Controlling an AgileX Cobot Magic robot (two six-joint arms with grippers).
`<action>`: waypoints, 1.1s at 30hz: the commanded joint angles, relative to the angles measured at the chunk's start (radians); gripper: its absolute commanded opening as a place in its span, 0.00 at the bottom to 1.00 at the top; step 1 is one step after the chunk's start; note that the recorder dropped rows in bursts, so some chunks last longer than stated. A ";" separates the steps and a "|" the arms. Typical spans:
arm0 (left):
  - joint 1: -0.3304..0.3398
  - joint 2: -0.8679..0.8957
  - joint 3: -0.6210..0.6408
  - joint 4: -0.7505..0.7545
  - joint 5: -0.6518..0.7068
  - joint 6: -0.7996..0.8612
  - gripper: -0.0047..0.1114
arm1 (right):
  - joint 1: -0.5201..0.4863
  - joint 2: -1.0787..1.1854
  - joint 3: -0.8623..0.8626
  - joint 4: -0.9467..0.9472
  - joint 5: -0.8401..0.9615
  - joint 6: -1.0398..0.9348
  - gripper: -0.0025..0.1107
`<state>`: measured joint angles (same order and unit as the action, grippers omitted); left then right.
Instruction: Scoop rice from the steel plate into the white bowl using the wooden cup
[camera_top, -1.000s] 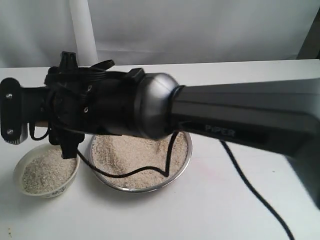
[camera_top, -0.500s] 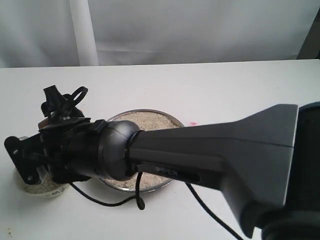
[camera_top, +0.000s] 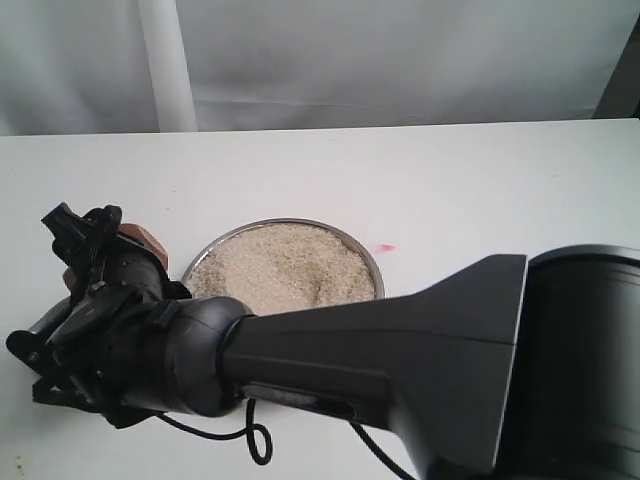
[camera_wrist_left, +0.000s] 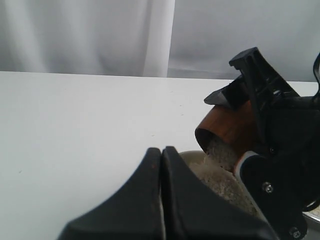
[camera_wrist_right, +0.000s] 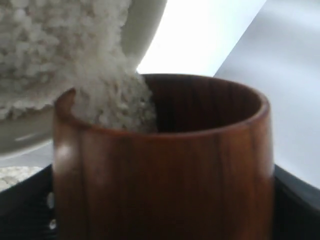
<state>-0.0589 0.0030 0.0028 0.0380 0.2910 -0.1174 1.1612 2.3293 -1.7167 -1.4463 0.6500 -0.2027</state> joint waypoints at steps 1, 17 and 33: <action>-0.004 -0.003 -0.003 -0.005 -0.006 -0.006 0.04 | 0.007 -0.005 -0.007 -0.056 0.020 0.001 0.02; -0.004 -0.003 -0.003 -0.005 -0.006 -0.004 0.04 | 0.045 -0.004 -0.007 -0.181 0.048 0.001 0.02; -0.004 -0.003 -0.003 -0.005 -0.006 -0.004 0.04 | 0.062 -0.004 -0.007 -0.236 0.146 0.073 0.02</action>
<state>-0.0589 0.0030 0.0028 0.0380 0.2910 -0.1174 1.2176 2.3293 -1.7167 -1.6769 0.7612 -0.1850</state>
